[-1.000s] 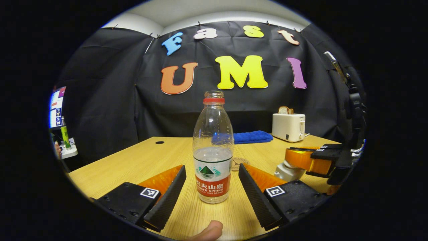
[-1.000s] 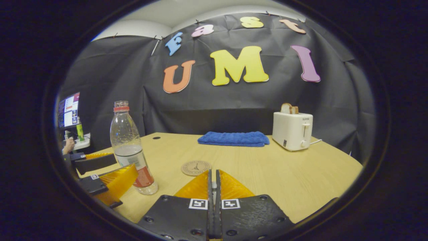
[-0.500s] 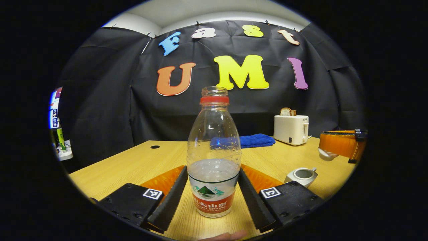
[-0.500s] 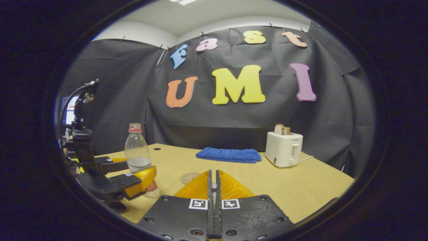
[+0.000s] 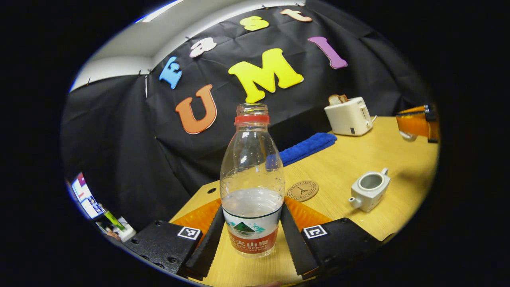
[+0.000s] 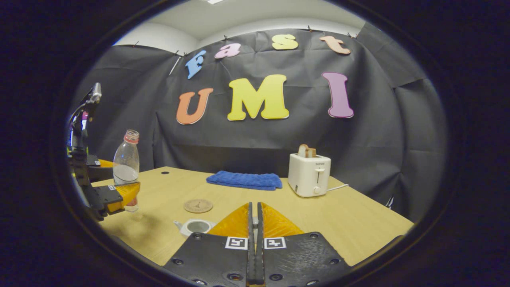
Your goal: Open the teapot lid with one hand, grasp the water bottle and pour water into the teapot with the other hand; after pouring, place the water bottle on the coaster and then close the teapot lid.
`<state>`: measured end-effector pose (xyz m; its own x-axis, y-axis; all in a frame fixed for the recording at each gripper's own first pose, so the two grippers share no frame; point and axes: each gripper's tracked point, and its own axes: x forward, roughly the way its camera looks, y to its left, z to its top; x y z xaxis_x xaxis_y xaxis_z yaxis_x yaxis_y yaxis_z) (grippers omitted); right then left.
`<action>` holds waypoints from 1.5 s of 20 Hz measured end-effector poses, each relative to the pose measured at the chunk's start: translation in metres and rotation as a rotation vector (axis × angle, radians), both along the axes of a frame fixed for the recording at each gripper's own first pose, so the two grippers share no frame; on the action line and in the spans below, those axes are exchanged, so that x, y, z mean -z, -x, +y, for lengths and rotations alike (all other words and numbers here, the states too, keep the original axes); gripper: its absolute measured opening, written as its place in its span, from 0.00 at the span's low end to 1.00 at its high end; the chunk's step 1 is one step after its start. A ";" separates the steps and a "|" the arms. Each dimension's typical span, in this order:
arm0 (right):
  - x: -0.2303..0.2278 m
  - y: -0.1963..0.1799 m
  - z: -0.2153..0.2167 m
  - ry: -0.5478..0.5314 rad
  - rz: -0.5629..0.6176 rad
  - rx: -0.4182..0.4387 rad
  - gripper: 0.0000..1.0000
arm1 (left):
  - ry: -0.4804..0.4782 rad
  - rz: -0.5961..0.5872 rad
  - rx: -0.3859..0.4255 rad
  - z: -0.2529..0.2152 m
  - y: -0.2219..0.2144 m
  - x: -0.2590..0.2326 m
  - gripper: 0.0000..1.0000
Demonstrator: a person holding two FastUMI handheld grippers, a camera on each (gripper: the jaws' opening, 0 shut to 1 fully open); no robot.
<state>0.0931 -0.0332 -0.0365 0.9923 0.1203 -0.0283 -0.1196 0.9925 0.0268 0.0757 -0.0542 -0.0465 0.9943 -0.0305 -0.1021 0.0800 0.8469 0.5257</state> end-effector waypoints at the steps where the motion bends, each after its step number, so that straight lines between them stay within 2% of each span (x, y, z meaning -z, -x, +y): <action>1: -0.001 0.000 -0.006 -0.004 0.001 0.006 0.01 | -0.071 -0.003 0.006 -0.006 0.003 -0.005 0.78; 5: -0.005 0.001 -0.025 -0.025 0.000 0.023 0.00 | -0.338 -0.010 0.024 -0.013 0.007 -0.008 0.77; 14: -0.006 0.000 -0.045 -0.005 -0.003 0.060 0.00 | -0.751 0.040 0.022 -0.012 -0.001 0.000 0.77; 19: -0.011 0.003 -0.049 -0.006 -0.010 0.059 0.00 | -1.051 0.063 0.081 -0.024 0.004 0.018 0.77; 26: -0.010 0.002 -0.055 -0.015 -0.009 0.059 0.00 | -1.237 0.119 0.099 -0.029 0.010 0.034 0.77; 30: -0.007 -0.001 -0.058 -0.019 -0.004 0.064 0.00 | -1.353 0.119 0.105 -0.030 0.010 0.027 0.77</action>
